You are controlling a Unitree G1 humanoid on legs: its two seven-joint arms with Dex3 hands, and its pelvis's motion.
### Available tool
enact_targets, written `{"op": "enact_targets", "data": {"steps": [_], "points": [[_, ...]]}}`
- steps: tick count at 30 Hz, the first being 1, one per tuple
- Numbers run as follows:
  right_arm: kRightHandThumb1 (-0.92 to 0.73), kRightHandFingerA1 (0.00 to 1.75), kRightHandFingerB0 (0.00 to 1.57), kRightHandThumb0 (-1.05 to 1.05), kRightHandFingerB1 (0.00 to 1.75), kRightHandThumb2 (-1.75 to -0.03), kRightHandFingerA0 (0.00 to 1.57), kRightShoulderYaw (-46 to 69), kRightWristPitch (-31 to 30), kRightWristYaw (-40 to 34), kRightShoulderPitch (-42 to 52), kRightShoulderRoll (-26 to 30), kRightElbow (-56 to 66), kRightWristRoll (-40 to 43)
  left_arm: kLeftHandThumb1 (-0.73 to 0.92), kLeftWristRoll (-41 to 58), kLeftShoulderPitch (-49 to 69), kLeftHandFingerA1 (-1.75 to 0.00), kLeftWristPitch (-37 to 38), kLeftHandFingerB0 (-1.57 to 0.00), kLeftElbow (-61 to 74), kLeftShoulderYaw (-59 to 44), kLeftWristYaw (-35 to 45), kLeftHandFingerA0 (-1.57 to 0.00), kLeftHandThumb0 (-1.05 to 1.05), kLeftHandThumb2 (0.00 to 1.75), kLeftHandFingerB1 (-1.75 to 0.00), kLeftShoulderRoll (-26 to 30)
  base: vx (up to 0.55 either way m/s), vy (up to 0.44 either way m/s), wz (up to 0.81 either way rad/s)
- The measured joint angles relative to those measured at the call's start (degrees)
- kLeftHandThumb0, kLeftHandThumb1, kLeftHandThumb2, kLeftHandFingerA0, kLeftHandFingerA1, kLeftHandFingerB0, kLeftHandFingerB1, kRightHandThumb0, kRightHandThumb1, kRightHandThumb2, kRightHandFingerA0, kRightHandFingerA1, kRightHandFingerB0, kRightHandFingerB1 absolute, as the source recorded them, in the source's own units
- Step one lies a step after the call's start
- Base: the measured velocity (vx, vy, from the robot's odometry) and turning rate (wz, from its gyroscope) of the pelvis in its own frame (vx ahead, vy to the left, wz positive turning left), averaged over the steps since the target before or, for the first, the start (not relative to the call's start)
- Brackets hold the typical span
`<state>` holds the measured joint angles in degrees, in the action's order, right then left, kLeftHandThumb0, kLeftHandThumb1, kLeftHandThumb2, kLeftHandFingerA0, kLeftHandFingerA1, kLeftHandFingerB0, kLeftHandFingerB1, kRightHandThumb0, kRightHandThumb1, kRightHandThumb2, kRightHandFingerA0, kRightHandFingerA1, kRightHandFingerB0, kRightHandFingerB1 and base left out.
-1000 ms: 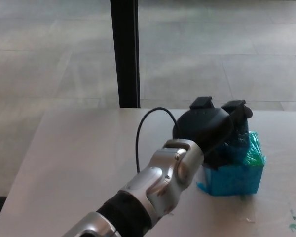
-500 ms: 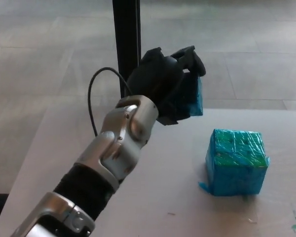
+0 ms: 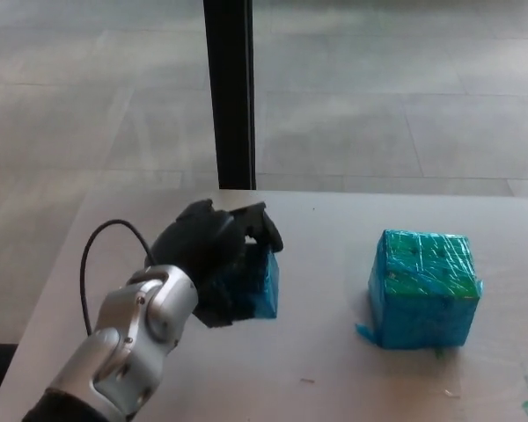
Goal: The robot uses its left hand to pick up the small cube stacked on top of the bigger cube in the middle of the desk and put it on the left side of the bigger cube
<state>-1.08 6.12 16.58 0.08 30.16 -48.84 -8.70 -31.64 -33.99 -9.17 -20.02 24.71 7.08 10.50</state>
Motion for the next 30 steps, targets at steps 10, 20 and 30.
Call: {"op": "enact_targets", "data": {"steps": [10,20,30], "points": [[-0.47,0.88,0.73,-0.62,0.65,-0.76,0.86,-0.4,-0.2,0.0,-0.5,0.0,0.0,-0.3,0.63,-1.2,2.1,-1.09,-3.4,-0.52,0.8,4.3,4.1,-0.50,-0.27,0.58,-0.47,-0.1,0.00,0.000,0.00],[-0.43,0.89,0.73,-0.58,0.67,-0.80,0.85,-0.4,-0.2,0.0,-0.7,0.0,-0.3,-0.2,0.49,-4.2,-2.0,0.00,-10.0,0.00,3.2,9.9,12.2,0.00,-1.01,0.57,0.00,0.9,0.00,0.000,0.00],[-0.37,0.91,0.74,-0.61,0.68,-0.77,0.88,0.0,0.2,0.1,-0.4,0.0,-0.4,0.2,0.53,-5.5,-3.8,-0.17,-16.9,0.00,5.9,10.5,19.5,0.00,-0.88,0.96,-0.01,2.2,0.00,0.000,0.00]]}}
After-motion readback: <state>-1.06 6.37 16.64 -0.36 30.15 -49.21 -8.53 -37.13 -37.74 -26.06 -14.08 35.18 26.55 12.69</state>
